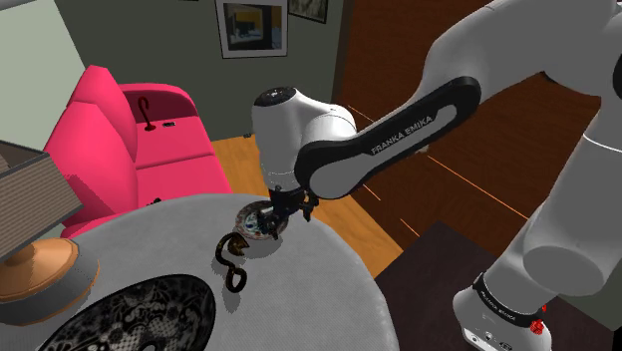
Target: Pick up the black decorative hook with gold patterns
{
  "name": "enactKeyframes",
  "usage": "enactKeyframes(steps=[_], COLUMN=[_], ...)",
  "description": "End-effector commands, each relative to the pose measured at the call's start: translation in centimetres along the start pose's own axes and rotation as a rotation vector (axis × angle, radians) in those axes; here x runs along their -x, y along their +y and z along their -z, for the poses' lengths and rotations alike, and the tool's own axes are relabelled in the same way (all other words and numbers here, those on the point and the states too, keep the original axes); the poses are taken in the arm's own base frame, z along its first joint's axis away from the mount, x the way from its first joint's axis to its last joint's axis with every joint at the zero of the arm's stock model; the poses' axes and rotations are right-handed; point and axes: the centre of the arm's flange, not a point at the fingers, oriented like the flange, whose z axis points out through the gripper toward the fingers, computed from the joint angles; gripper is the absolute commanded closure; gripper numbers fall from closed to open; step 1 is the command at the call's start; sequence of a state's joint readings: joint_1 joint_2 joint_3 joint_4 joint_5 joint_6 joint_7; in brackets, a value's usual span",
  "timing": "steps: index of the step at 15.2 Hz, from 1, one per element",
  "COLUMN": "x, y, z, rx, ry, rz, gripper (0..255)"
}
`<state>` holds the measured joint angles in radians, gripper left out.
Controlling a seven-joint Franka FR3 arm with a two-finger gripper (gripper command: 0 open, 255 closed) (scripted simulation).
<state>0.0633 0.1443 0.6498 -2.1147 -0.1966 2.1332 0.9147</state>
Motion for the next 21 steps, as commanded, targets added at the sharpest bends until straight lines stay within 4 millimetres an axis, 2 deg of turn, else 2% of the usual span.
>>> enactKeyframes(steps=[1,13,14,21], x=[-1.1,-6.8,-7.1,-7.1], y=[-2.4,-15.5,-16.1,-16.6], z=[-1.3,-8.3,-8.6,-12.3], rx=[0.003,0.021,0.022,0.022], ry=[0.008,0.045,0.047,0.047], rz=[-0.011,-0.06,-0.063,-0.063], gripper=[0,0,0,0])
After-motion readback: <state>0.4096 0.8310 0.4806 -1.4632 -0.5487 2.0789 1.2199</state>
